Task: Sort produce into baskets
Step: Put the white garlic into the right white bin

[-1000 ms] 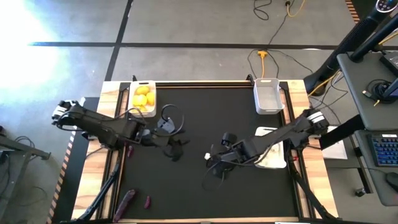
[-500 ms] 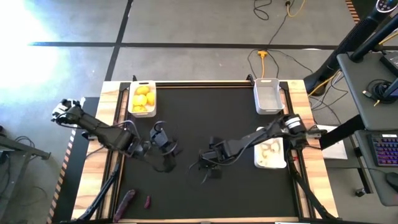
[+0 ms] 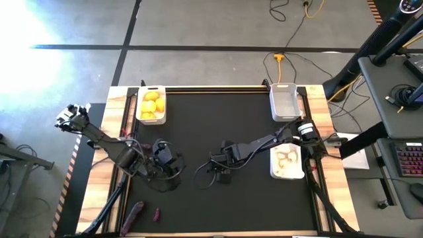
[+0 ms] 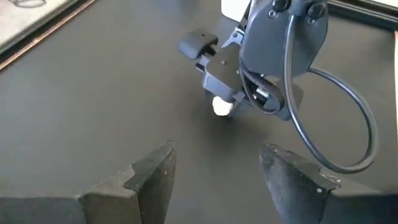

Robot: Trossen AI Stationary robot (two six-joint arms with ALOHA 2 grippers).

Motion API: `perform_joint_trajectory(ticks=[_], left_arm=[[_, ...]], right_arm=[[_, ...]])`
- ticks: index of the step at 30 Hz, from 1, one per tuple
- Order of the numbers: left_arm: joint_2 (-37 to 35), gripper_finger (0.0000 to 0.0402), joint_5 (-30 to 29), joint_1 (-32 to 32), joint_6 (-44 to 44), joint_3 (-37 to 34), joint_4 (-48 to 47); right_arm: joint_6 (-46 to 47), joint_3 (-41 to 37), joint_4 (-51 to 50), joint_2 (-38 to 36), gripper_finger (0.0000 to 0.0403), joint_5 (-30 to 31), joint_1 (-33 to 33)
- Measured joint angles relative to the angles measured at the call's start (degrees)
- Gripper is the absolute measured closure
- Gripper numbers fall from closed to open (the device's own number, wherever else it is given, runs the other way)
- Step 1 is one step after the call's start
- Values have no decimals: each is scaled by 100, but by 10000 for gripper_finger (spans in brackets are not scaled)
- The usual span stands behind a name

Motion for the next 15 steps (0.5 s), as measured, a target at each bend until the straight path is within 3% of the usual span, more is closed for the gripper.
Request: perform_joint_trajectory(ticks=[9, 15], left_arm=[[0, 185, -103, 76, 223, -6, -16], [0, 185, 142, 305, 774, -12, 379]], right_arm=[[444, 26, -321, -209, 261, -234, -18], [1085, 162, -1418, -1062, 294, -546, 92]])
